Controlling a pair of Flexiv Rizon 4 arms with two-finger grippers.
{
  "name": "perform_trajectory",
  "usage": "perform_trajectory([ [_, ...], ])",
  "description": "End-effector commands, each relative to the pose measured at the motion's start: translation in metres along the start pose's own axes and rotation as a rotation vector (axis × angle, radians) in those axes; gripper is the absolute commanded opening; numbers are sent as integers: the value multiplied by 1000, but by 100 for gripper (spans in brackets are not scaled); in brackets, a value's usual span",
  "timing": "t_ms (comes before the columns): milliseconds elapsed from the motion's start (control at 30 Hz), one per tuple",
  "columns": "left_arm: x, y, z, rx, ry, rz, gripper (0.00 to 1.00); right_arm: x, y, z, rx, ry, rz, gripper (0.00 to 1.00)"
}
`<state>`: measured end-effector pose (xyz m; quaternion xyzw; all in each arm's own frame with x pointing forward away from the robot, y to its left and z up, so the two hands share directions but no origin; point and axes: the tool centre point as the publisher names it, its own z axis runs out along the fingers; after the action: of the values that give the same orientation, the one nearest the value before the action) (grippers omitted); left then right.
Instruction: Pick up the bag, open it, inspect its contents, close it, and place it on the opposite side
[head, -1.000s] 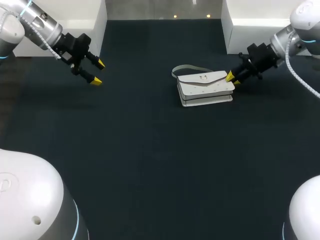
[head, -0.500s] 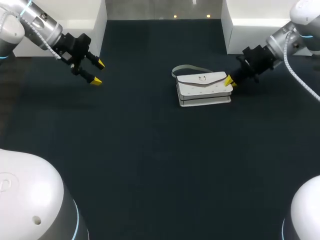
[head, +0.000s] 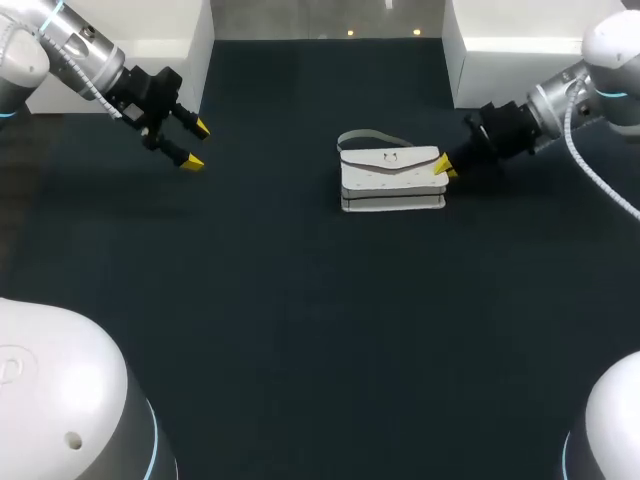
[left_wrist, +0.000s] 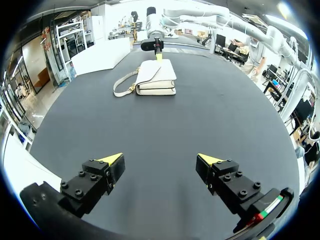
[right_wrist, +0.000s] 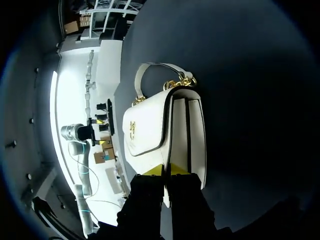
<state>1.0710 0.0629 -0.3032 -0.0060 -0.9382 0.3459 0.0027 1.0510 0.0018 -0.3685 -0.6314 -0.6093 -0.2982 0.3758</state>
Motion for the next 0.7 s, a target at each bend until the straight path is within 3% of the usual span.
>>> perform_trajectory([
  [33,-2,1,1,4,2,1,100,0,-15,5,-166,-7,-2,0],
  [433,-2,1,1,4,2,1,100,0,-15,5,-166,-7,-2,0],
  [700,-2,1,1,4,2,1,100,24,-23,42,-98,89,-61,0],
])
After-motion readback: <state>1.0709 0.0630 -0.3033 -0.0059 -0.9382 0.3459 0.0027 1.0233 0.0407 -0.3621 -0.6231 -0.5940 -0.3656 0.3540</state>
